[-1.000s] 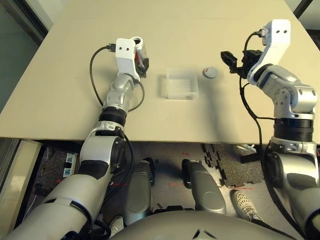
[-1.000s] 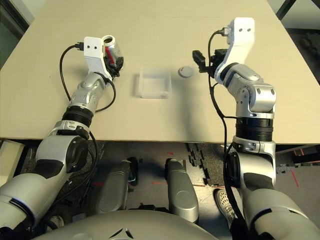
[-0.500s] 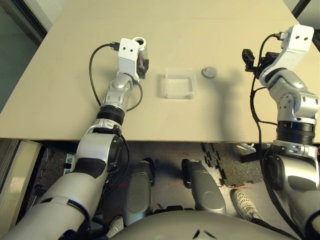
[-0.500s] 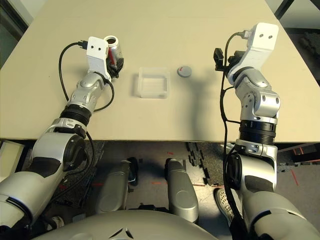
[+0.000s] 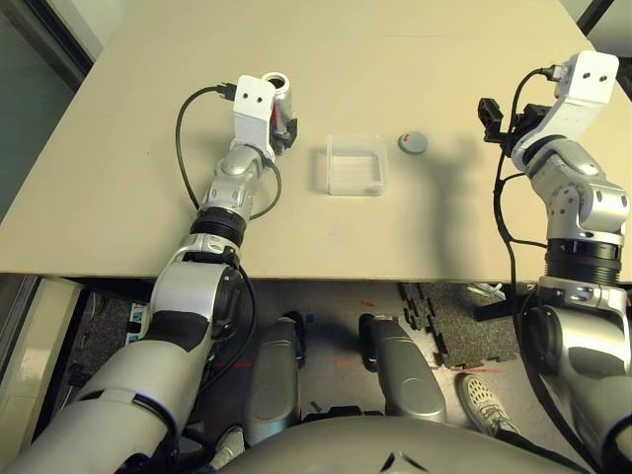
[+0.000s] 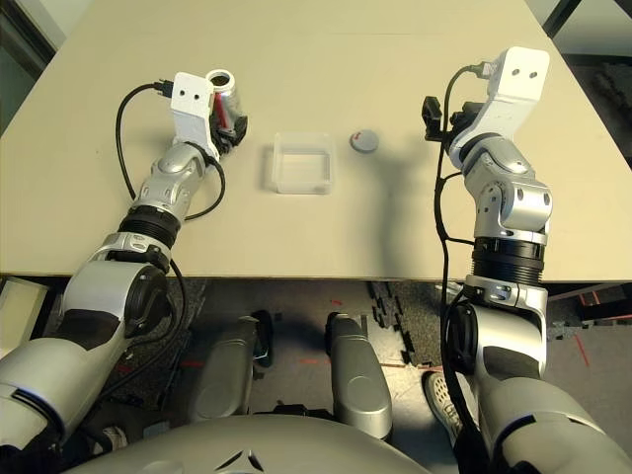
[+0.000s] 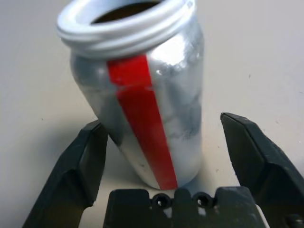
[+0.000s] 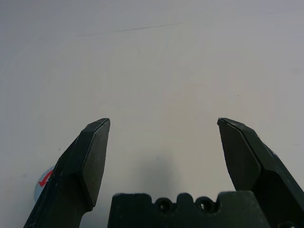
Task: Pour the medicine from the bottle into the box.
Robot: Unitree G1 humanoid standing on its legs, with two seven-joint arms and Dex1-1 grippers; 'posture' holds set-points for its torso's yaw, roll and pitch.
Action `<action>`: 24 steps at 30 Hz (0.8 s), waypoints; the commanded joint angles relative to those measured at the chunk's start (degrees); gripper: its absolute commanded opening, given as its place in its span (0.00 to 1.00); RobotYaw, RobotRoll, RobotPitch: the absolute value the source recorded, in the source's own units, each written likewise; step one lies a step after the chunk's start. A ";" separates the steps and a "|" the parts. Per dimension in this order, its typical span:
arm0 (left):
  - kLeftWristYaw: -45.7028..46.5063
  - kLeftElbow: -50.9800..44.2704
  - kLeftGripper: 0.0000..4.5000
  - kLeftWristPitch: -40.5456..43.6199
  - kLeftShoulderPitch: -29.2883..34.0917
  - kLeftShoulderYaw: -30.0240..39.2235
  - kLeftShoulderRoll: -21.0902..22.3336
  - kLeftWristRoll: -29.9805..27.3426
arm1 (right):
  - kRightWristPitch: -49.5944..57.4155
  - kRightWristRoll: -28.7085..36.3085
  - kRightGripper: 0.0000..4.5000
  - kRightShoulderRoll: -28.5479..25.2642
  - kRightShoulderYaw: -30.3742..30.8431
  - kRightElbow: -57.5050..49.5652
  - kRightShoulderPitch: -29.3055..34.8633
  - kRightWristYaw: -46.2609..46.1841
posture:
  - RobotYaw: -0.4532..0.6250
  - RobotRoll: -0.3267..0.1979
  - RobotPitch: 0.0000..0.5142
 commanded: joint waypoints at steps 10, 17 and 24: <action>-0.87 -0.95 0.99 0.26 2.04 0.45 0.07 -1.28 | -0.59 0.05 1.00 -0.74 -0.31 0.43 0.32 0.31 | 0.41 0.62 0.38; -1.74 -8.47 0.99 4.37 6.36 0.84 0.25 -2.96 | 0.15 0.23 1.00 -1.14 -0.52 -0.54 1.07 0.40 | 0.42 0.62 0.40; -1.15 -27.63 0.99 14.00 17.26 0.95 0.27 -4.63 | 1.55 0.65 1.00 -1.86 -0.72 -2.36 1.99 0.57 | 0.44 0.62 0.41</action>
